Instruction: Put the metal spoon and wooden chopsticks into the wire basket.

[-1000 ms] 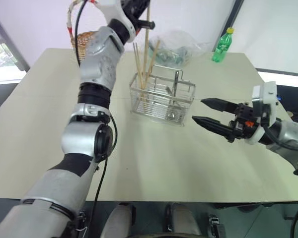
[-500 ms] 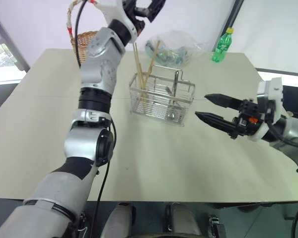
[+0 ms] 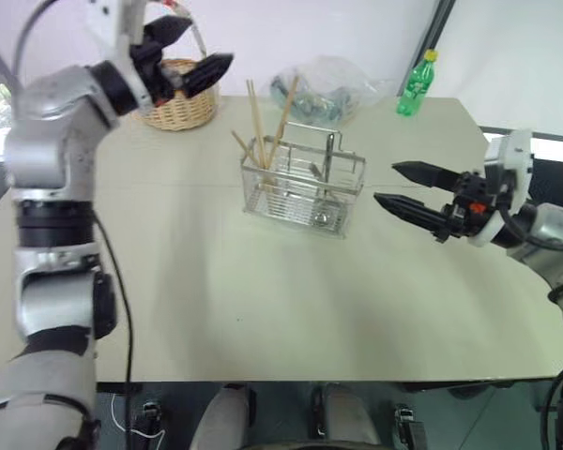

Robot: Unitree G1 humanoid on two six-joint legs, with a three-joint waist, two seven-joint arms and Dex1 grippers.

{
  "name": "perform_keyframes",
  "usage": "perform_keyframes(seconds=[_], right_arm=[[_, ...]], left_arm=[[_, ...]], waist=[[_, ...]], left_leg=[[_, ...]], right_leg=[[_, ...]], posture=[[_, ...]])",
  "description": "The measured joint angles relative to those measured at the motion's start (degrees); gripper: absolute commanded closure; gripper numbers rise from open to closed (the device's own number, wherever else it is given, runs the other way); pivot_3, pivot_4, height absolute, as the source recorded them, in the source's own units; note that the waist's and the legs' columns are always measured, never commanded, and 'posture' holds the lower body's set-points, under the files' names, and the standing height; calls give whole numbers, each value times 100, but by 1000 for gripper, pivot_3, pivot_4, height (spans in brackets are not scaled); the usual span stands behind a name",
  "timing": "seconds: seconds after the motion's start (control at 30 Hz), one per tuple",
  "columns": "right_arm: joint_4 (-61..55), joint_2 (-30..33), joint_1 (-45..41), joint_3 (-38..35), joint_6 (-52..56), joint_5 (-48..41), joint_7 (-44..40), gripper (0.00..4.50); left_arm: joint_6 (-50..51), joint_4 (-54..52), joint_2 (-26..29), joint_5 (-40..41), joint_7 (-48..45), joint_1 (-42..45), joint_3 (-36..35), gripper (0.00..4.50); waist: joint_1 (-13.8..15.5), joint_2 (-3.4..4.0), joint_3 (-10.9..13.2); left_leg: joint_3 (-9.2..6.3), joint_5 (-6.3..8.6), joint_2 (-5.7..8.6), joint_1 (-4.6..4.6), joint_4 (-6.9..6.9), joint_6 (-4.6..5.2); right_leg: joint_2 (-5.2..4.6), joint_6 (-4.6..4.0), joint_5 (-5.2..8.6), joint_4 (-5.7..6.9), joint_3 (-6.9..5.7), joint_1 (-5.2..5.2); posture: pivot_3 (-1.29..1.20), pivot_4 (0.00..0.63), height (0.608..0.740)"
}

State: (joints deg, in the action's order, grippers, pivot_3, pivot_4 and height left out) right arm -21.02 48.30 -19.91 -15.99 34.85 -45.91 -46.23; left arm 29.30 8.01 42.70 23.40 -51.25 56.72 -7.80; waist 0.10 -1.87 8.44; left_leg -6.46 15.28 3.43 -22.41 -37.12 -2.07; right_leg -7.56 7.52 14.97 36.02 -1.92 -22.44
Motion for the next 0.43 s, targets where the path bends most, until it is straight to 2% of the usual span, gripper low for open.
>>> perform_keyframes(seconds=[0.23,0.43], right_arm=[[281,11,-322,13,-54,94,-272,1294],[278,13,-336,15,-55,129,-461,1294]], left_arm=[[695,-1186,1582,708,-1050,-850,-549,67],[868,-1525,1864,877,-1107,-1712,-900,67]], waist=[[47,7,3],[53,10,2]], left_leg=[[-5,1,-3,3,-1,1],[-4,1,-4,2,-2,1]], right_leg=[[-1,-4,2,0,0,3],[-1,-18,10,-1,0,2]], posture=[[0,150,661],[0,150,661]])
